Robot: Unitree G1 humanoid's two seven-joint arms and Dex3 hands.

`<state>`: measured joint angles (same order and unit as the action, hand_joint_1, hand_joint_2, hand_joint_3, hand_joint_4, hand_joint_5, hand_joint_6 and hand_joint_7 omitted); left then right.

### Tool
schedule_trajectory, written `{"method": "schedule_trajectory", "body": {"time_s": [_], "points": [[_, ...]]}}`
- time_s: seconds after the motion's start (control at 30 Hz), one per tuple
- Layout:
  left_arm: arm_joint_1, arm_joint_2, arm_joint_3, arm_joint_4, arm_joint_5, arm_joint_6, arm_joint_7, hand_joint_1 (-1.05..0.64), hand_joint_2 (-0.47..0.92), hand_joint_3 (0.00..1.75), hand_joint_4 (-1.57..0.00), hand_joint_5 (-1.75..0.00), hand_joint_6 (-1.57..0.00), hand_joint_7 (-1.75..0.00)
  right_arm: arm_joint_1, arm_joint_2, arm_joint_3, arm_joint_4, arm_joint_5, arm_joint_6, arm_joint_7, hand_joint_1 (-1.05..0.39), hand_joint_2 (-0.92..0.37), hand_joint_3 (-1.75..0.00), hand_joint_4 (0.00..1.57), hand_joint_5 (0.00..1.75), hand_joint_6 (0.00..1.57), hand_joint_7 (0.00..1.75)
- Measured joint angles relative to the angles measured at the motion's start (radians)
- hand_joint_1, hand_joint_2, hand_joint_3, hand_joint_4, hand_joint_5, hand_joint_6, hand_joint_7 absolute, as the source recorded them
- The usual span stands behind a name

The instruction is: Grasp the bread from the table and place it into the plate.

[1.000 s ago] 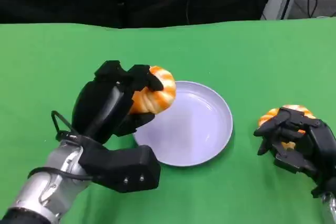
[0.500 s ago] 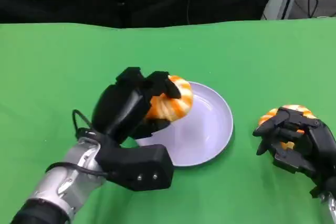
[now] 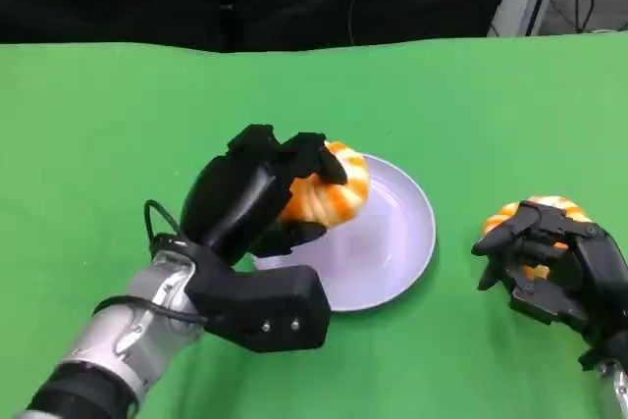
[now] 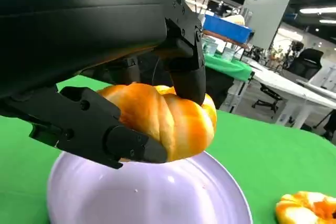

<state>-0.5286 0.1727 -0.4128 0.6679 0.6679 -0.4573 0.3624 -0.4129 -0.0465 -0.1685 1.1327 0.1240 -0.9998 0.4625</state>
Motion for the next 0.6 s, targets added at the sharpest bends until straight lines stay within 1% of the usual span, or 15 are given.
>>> {"method": "schedule_trajectory", "body": {"time_s": [0.23, 0.43, 0.6], "points": [[-0.011, -0.015, -0.001, 0.019, -0.01, -0.001, -0.015, -0.03, 0.92, 0.21, -0.38, -1.72, -0.63, -1.34, 0.0, 0.001, -0.004, 0.0, 0.011, -0.004, 0.016, 0.05, -0.78, -0.73, 0.85, 1.39, 0.91, 0.99], [-0.011, -0.022, -0.001, 0.033, -0.016, -0.004, -0.033, -0.03, 0.92, 0.22, -0.39, -1.74, -0.62, -1.36, 0.0, 0.001, -0.002, 0.0, 0.0, -0.007, 0.002, 0.03, -0.78, -0.73, 0.85, 1.38, 0.91, 0.99], [-0.011, -0.023, -0.001, 0.044, -0.019, -0.02, -0.033, -0.04, 0.92, 0.22, -0.38, -1.73, -0.62, -1.36, 0.0, 0.006, -0.004, -0.002, 0.008, -0.004, 0.012, 0.02, -0.77, -0.73, 0.86, 1.37, 0.91, 0.97]]}}
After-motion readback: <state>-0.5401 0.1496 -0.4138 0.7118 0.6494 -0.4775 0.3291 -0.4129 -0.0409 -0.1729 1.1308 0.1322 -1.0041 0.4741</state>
